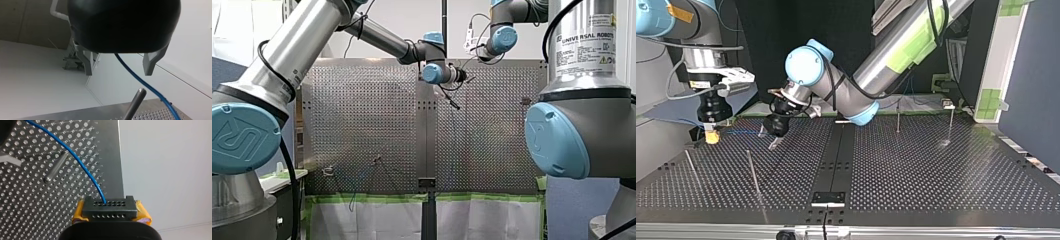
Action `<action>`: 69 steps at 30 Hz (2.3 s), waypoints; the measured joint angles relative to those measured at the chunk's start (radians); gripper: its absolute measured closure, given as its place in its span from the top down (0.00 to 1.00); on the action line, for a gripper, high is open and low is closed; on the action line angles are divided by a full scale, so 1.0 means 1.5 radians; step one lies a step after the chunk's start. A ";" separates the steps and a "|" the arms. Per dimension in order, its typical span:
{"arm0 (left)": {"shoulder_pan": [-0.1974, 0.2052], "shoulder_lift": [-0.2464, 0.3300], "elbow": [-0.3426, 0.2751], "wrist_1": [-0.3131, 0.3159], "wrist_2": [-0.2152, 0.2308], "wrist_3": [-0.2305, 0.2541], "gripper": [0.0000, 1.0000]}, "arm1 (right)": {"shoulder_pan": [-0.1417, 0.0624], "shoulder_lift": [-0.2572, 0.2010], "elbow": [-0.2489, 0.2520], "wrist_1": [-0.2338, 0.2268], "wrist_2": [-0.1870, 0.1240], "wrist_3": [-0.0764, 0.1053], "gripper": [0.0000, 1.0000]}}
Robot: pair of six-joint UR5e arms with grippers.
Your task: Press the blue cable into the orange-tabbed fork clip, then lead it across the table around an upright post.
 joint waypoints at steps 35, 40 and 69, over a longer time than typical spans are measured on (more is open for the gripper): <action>0.004 0.000 0.024 0.024 -0.082 0.131 0.00 | -0.008 0.024 -0.027 0.000 -0.001 0.001 0.00; 0.009 0.000 0.051 0.033 -0.076 0.120 0.00 | -0.011 0.040 -0.039 0.000 0.001 0.004 0.00; 0.042 -0.040 0.115 0.051 0.000 0.073 0.00 | -0.041 0.091 -0.143 0.002 0.000 0.042 0.00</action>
